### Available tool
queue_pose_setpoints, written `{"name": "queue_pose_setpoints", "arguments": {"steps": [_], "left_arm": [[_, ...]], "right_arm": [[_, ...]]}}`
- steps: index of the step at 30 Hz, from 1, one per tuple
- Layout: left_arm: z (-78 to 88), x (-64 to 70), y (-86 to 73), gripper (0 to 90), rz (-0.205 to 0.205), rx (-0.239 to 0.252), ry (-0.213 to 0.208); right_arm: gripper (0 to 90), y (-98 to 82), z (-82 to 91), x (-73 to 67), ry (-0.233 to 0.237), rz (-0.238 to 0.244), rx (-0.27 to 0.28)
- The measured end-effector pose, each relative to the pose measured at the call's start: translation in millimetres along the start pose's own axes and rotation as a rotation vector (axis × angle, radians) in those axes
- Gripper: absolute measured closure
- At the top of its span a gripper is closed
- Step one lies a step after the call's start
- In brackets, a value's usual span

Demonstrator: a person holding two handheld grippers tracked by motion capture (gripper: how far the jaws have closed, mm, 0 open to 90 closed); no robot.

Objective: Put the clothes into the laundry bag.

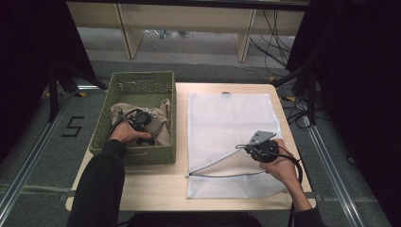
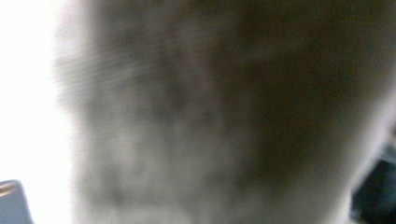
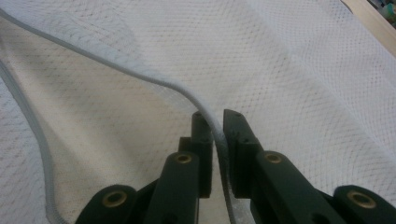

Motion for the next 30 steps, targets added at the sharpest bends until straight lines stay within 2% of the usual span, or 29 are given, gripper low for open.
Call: {"name": "queue_pose_setpoints", "arguments": {"steps": [1, 2, 3, 5, 7, 8, 9, 10, 11, 13, 14, 15, 16, 18, 20, 23, 25, 26, 27, 28, 29, 30], "left_arm": [[2.1, -2.1, -0.5, 13.9, 0.005, 0.007, 0.003], [2.7, -3.2, -1.9, 20.9, 0.042, 0.035, -0.001], [4.6, -4.8, -3.0, 29.7, 0.056, 0.044, -0.002], [8.7, -9.3, -4.0, 50.2, 0.064, 0.046, 0.014], [9.3, -8.9, -3.9, 56.1, 0.085, 0.054, 0.030], [9.9, -9.2, -3.5, 61.7, 0.095, 0.062, 0.036], [10.7, -10.0, -3.4, 61.7, 0.106, 0.069, 0.039], [10.9, -10.4, -2.7, 63.2, 0.134, 0.084, 0.050], [13.0, -12.2, -1.9, 65.0, 0.136, 0.086, 0.070], [14.9, -13.6, 2.1, 64.9, 0.181, 0.111, 0.118], [13.9, -12.6, 4.0, 62.7, 0.182, 0.116, 0.114], [13.6, -11.5, 4.6, 59.3, 0.157, 0.096, 0.102], [12.8, -9.6, 4.4, 53.8, 0.140, 0.071, 0.078], [11.3, -7.0, 2.9, 36.9, 0.132, 0.052, 0.040], [10.8, -5.5, -0.2, 21.9, 0.120, 0.029, 0.047], [4.9, -5.5, -5.5, 19.2, 0.080, 0.015, 0.051], [-0.7, -6.8, -7.0, 14.7, 0.108, 0.023, 0.041], [-2.0, -7.7, -6.8, 13.9, 0.107, 0.019, 0.035], [-2.3, -7.9, -6.0, 14.8, 0.114, 0.019, 0.035], [-1.6, -8.5, -5.6, 17.1, 0.108, 0.015, 0.039], [0.2, -8.9, -5.7, 22.8, 0.122, 0.013, 0.038], [1.1, -9.2, -5.8, 30.2, 0.137, 0.023, 0.040]], "right_arm": [[83.9, -0.2, -0.3, 0.3, 0.000, -0.001, 0.000], [83.9, -0.4, -0.4, 0.3, 0.001, -0.002, -0.002], [84.0, -0.8, -0.3, -0.9, 0.005, -0.024, -0.009], [83.9, -0.4, -0.1, -1.1, 0.002, -0.023, -0.007], [84.0, 0.1, 0.1, -0.3, -0.001, -0.007, -0.002], [84.1, 0.0, 0.6, -1.1, 0.004, -0.023, -0.010], [84.1, 0.0, 0.6, -1.1, 0.004, -0.023, -0.010], [84.1, 0.0, 0.3, -1.2, 0.002, -0.024, -0.008], [84.1, 0.2, -0.1, 0.2, -0.008, -0.004, -0.001], [84.2, 0.0, -0.5, 0.7, -0.001, -0.001, -0.001], [84.2, -0.7, 0.0, -0.1, -0.005, -0.026, -0.008], [84.1, -0.9, -0.5, 0.0, -0.006, -0.027, -0.007], [84.1, -1.1, -0.4, -0.5, -0.003, -0.035, -0.008], [84.1, -1.5, -0.6, -0.5, 0.002, -0.040, -0.011], [84.1, -1.4, -0.8, 0.0, 0.001, -0.030, -0.006], [84.0, -1.0, -1.0, 0.4, 0.003, -0.018, -0.007], [83.9, -0.9, -0.7, -0.6, 0.001, -0.018, -0.009], [83.8, -0.8, -0.7, -0.7, -0.001, -0.018, -0.007], [83.8, -0.8, 0.0, -0.8, 0.002, -0.019, -0.009], [83.8, -0.4, -0.2, 0.7, 0.000, 0.004, -0.001], [83.8, -0.9, 0.3, -0.6, 0.003, -0.022, -0.007], [83.9, -1.0, 0.0, -0.6, 0.004, -0.024, -0.006]]}}
Point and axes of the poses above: each handheld gripper's, and its own axes: z roughly backward along the jaws, y roughly out of its top, x roughly to its right, the point moved 3 cm from there along -z, roughly forward along the jaws, and after that the axes turned 1 degree about -x, right-handed, at the moved point
